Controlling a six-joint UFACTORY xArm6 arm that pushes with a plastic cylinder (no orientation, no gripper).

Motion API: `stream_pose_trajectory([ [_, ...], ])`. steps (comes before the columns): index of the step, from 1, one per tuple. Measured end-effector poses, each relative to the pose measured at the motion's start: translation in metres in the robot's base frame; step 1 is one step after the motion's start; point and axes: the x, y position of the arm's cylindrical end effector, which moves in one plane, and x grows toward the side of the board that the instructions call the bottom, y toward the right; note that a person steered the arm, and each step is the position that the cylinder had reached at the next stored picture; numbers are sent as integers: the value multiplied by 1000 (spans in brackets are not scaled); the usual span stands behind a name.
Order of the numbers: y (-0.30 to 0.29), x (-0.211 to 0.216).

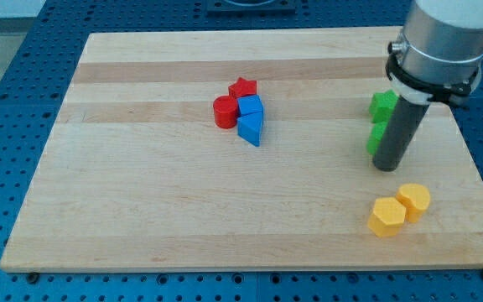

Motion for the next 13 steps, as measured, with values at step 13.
stream_pose_trajectory([
  [13,-186,-33],
])
